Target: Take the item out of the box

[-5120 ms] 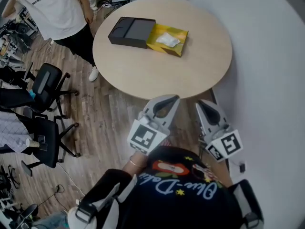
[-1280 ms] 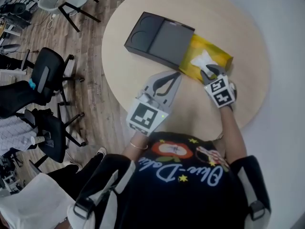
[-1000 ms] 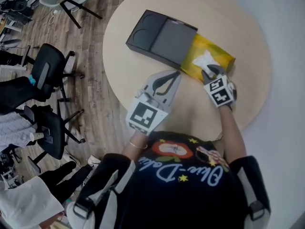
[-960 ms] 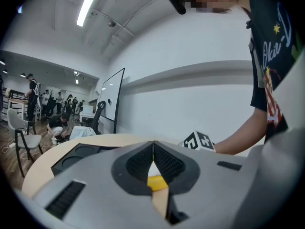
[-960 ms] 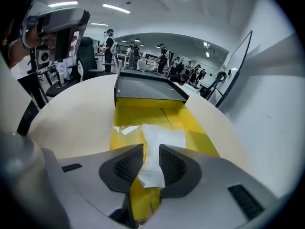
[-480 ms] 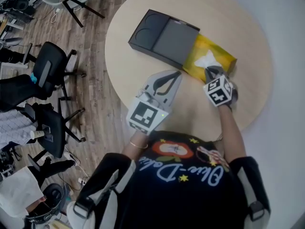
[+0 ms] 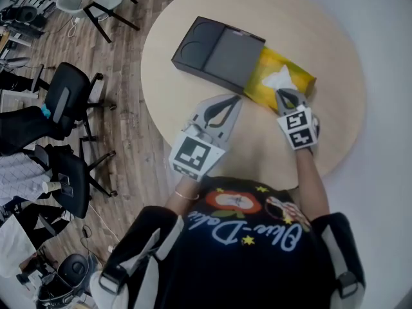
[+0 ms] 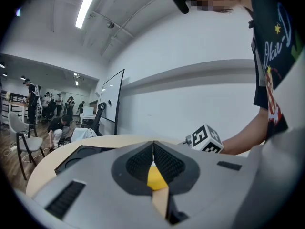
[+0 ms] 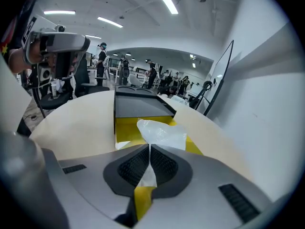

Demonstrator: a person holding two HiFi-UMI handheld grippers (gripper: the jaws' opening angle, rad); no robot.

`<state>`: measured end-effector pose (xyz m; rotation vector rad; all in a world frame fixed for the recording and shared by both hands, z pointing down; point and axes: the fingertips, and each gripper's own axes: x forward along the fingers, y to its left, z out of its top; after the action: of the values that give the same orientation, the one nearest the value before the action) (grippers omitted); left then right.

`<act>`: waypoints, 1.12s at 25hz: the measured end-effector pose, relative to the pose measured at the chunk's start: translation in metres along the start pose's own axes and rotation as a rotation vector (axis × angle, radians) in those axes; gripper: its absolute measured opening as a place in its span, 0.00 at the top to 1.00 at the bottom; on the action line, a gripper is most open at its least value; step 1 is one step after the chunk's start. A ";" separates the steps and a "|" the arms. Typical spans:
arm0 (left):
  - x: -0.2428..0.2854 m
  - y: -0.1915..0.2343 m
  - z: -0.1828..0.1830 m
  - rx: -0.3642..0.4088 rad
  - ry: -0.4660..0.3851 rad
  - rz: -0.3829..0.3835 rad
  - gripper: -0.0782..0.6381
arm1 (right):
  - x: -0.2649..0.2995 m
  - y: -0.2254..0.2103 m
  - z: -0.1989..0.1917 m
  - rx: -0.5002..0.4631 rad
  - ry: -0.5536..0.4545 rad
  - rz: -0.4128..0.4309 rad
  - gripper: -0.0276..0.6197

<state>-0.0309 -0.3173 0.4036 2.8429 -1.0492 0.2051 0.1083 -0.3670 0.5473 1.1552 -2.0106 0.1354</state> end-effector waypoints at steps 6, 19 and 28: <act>0.000 0.000 0.002 0.032 0.012 -0.013 0.91 | -0.034 0.002 0.021 0.093 -0.119 -0.016 0.94; 0.005 -0.018 0.015 0.064 -0.003 -0.061 0.91 | -0.109 0.002 0.044 0.282 -0.364 -0.051 0.94; 0.003 -0.018 0.019 0.085 0.007 -0.037 0.91 | -0.153 -0.003 0.071 0.318 -0.521 -0.045 0.94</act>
<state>-0.0153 -0.3086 0.3841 2.9317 -1.0097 0.2619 0.1104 -0.2958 0.3941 1.5571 -2.4769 0.1458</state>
